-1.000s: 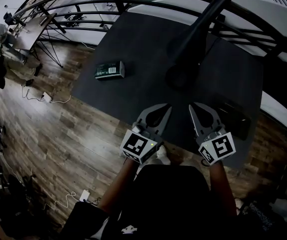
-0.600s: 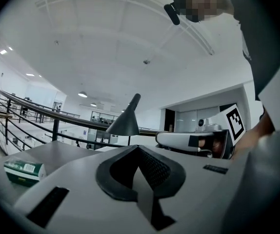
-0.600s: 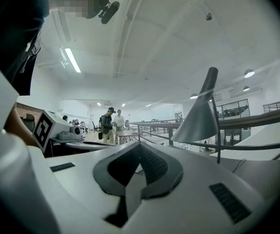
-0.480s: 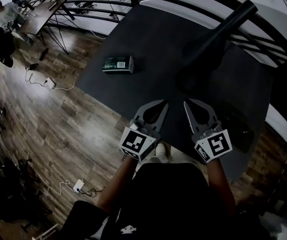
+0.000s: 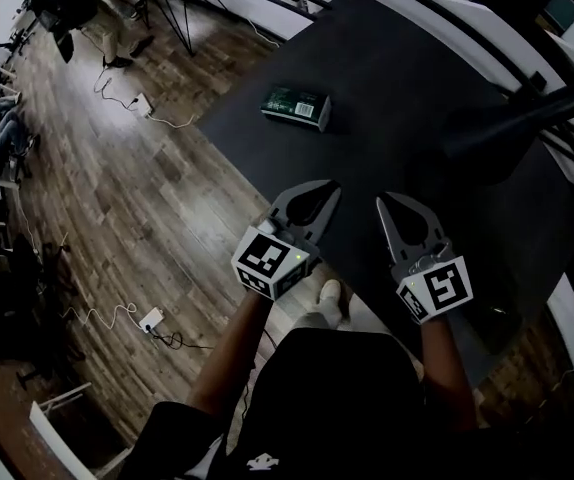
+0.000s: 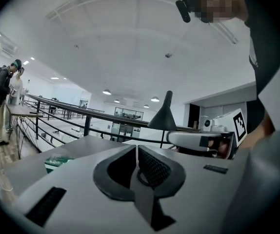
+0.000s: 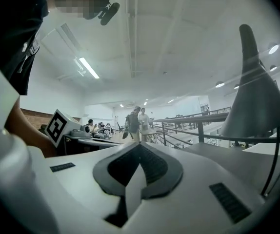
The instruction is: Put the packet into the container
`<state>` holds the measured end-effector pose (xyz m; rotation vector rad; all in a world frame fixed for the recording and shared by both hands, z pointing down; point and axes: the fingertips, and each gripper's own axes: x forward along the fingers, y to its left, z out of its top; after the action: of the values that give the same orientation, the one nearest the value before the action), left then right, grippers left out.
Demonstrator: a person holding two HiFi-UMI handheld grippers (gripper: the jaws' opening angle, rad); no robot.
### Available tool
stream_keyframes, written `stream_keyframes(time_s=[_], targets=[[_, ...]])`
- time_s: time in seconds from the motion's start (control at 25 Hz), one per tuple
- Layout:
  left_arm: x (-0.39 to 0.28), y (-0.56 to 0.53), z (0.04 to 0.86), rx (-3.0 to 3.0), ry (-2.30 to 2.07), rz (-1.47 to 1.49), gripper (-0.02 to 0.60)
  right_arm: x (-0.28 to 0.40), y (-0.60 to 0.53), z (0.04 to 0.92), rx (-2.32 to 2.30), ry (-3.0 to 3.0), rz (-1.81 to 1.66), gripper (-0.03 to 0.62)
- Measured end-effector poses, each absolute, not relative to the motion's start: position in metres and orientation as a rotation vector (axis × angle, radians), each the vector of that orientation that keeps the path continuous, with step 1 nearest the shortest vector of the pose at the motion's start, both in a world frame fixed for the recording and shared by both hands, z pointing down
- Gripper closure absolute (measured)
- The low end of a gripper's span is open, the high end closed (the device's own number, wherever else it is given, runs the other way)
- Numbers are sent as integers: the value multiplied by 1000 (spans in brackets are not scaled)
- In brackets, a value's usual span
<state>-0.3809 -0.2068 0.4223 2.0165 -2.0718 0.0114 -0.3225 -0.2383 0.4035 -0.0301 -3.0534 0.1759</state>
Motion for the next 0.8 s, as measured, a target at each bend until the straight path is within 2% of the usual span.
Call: stream_keyframes(time_s=[0.12,0.16,0.24,0.32,0.44,0.72,0.8], targets=[[-415,-212,441,1999,-2096,93,567,-334,-238,415,-75,-3037,198,589],[-428,-217,448,1992,-2105,131,508,-336,-240,420,-83,-3031,205,589],[-454,-226,461,1974,-2126,191,442,-341,-246,429,-91,-3018,217,589],[-480,-236,473,1966,-2135,257,321,-346,-252,437,-95,-3009,228,589],[-512,-248,498,1974,-2112,489,238,-354,-259,448,-108,-2998,241,589],[-564,-263,553,2069,-1767,1188,231,-366,-266,473,-149,-2967,267,589],[-577,-267,564,2090,-1643,1332,191,-365,-265,479,-157,-2960,271,589]])
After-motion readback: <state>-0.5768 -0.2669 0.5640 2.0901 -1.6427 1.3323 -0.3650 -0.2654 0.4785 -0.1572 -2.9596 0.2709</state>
